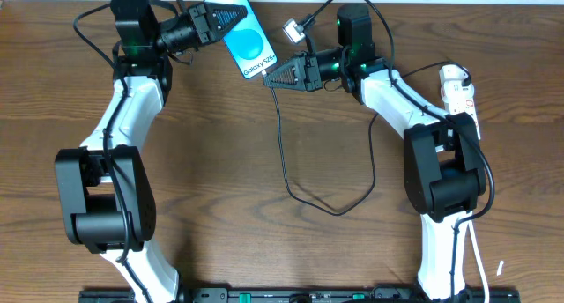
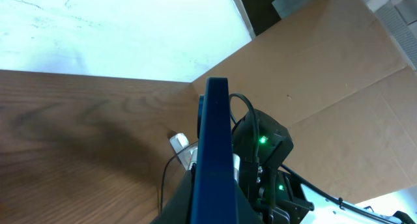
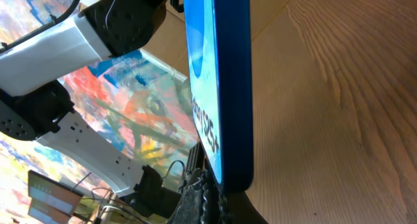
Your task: Plug charger to phone and switch on socket
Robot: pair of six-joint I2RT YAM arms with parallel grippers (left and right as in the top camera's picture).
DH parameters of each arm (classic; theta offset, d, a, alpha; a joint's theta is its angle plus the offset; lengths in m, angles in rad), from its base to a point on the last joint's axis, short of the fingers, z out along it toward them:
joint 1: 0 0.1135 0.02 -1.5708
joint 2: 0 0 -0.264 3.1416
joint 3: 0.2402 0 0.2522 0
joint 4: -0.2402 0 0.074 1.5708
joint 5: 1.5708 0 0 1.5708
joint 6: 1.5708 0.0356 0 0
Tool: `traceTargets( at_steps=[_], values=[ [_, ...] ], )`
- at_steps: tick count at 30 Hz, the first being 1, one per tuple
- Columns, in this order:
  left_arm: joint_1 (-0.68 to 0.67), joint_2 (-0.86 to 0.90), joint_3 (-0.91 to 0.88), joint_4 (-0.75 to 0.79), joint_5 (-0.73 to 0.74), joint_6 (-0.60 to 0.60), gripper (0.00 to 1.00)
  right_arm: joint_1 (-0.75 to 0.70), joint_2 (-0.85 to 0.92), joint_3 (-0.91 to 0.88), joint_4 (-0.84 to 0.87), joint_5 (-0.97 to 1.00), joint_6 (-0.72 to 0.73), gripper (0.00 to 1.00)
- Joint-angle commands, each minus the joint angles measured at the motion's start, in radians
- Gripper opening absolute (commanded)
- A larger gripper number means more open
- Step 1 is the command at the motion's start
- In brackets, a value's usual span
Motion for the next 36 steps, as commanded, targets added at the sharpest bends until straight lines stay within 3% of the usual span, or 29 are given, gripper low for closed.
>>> traceTargets(
  at_steps=[1,36],
  values=[
    [-0.023,-0.036,0.013,0.003,0.047,0.010,0.07,0.000,-0.032,0.002,0.008,0.012,0.003,0.01],
    [-0.023,-0.035,0.011,0.003,0.048,0.010,0.08,0.011,-0.032,0.002,0.055,0.008,0.039,0.01]
  ],
)
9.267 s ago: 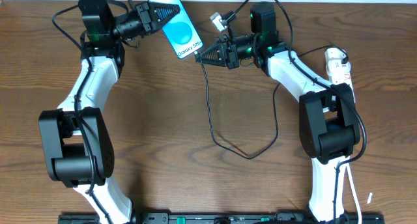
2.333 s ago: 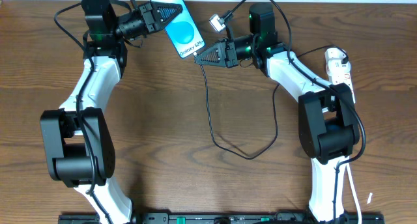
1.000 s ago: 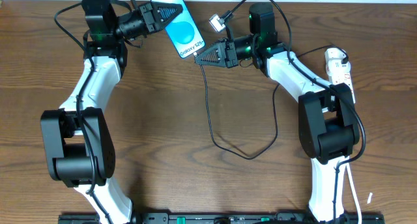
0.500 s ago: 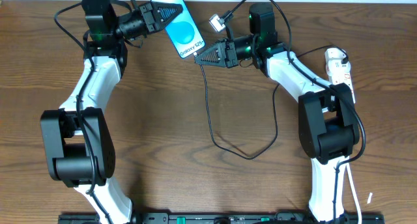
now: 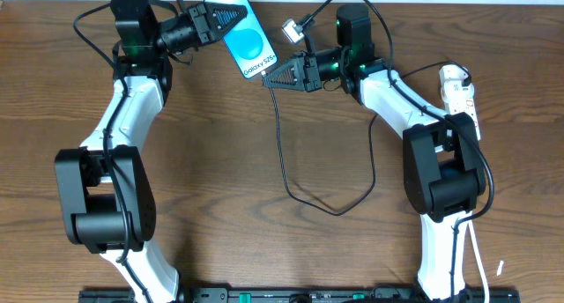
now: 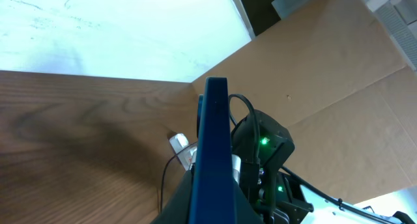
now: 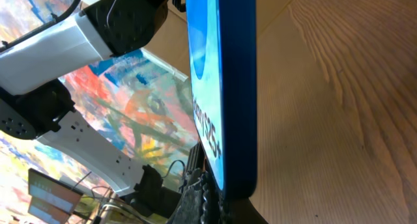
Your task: Plug charger to phone and switch on socket
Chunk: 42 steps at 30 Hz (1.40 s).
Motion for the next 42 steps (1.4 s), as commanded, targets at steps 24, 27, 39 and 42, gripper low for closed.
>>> traceTargets(
  at_steps=[24,27,39,42],
  values=[
    [-0.022,-0.035,0.010,0.002,0.101,0.041,0.07,0.001,-0.032,0.006,0.048,0.008,0.037,0.01],
    [-0.022,-0.035,0.010,0.002,0.105,0.041,0.07,-0.005,-0.032,0.006,0.048,0.008,0.037,0.01],
    [-0.022,-0.035,0.010,0.002,0.131,0.055,0.07,-0.020,-0.032,0.006,0.049,0.008,0.031,0.01],
    [-0.022,-0.035,0.010,0.003,0.130,0.055,0.07,-0.020,-0.032,0.006,0.049,0.008,0.029,0.01]
  ],
)
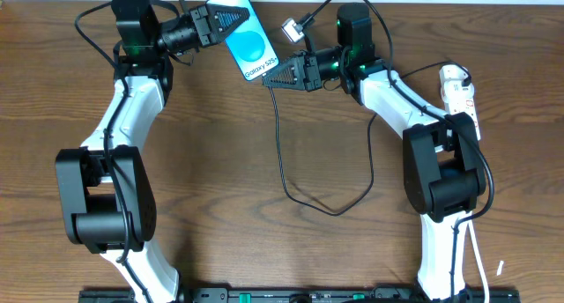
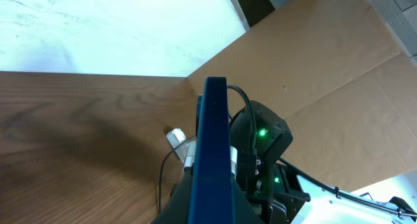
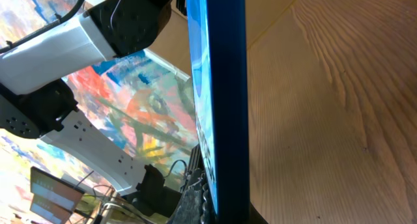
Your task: Plug charger to phone and switch on socket
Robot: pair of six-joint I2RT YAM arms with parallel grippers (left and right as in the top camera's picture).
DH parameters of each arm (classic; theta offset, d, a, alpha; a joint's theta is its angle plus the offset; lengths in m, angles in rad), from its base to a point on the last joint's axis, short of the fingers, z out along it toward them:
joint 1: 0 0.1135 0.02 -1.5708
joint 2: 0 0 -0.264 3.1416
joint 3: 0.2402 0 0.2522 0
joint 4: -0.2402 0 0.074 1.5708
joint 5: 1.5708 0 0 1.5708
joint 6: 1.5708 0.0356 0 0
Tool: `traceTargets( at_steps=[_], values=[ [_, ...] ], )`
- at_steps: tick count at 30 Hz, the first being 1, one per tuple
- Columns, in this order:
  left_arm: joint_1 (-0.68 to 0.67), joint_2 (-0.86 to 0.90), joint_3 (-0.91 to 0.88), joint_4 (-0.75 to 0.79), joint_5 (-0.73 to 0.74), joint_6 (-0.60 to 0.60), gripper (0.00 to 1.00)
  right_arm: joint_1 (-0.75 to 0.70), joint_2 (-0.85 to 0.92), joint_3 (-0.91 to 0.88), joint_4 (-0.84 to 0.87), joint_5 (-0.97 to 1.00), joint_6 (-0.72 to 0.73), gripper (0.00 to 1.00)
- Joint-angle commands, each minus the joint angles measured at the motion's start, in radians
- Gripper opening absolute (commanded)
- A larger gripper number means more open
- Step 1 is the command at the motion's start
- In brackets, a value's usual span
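Note:
The blue phone [image 1: 245,40], its screen reading Galaxy S25+, is held off the table at the top centre, and my left gripper [image 1: 234,18] is shut on its upper part. In the left wrist view the phone [image 2: 212,139] stands edge-on. My right gripper [image 1: 270,80] is shut at the phone's lower end, where the black charger cable [image 1: 284,153] starts; the plug itself is hidden. In the right wrist view the phone [image 3: 228,100] fills the middle, edge-on, reaching down to my right gripper [image 3: 221,211].
A white socket strip [image 1: 458,90] lies at the right edge beside my right arm. The cable loops over the middle of the wooden table [image 1: 220,188]. A small white connector [image 1: 291,28] hangs on a wire above my right gripper.
In the right wrist view the phone's lower end now reaches past the bottom of the frame, closer to my right gripper. The phone looks more edge-on. Both grips are unchanged.
At the oldest moment my left gripper held the phone aloft and my right gripper held the cable end just below it. Then the phone's lower end sat a little nearer my right fingers, and now it is nearer still. The socket strip has not been touched.

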Motion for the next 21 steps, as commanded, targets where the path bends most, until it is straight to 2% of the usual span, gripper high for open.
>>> traceTargets(
  at_steps=[1,6,21],
  values=[
    [-0.019,-0.035,0.010,0.001,0.095,0.028,0.08,-0.016,-0.032,0.009,0.013,0.016,-0.001,0.01],
    [-0.019,-0.035,0.010,0.001,0.080,0.011,0.07,-0.016,-0.032,0.009,0.013,0.016,-0.001,0.01],
    [0.027,-0.035,0.010,0.008,-0.006,-0.179,0.07,-0.014,-0.031,0.008,0.012,0.028,-0.005,0.01]
  ],
)
